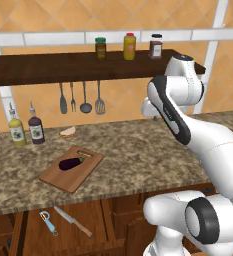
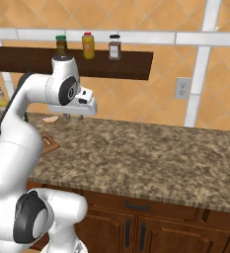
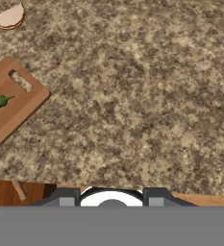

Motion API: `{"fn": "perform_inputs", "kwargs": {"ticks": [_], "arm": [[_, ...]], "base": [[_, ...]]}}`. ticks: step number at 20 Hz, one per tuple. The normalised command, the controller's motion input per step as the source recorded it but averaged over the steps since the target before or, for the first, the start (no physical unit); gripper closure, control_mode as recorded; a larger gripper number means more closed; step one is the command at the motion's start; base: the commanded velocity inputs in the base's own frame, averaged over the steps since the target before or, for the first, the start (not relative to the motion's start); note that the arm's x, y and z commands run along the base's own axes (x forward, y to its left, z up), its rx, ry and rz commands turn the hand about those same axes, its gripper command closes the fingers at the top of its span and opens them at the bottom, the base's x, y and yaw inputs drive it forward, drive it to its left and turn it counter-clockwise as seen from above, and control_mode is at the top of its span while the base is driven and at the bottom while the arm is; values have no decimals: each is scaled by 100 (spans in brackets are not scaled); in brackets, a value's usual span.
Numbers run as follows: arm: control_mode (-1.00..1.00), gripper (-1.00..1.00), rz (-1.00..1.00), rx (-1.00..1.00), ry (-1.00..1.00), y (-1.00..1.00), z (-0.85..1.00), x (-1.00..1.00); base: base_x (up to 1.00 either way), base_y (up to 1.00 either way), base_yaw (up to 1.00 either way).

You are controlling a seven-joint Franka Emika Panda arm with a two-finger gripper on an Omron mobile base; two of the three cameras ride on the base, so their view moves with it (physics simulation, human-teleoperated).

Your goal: Place the appropriate cutting tool for cutting the eggplant skin on the cutting board.

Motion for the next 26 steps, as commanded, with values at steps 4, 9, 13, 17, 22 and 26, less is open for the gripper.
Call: {"fn": "perform_inputs", "kwargs": {"ticks": [4,9,13,17,22,26], "arm": [[-100,-100,0,0,0,26,-11,-41],[-100,-100,0,-3,0,100,-43,-88],[-100,-100,0,-1,1,100,-42,-63],[-100,-100,0,0,1,100,-44,-38],[-100,-100,0,0,0,100,-53,-38],[-100,-100,-1,0,1,100,-58,-40]], "base": [[0,0,0],[0,0,0],[0,0,0],[0,0,0],[0,0,0],[0,0,0]]}}
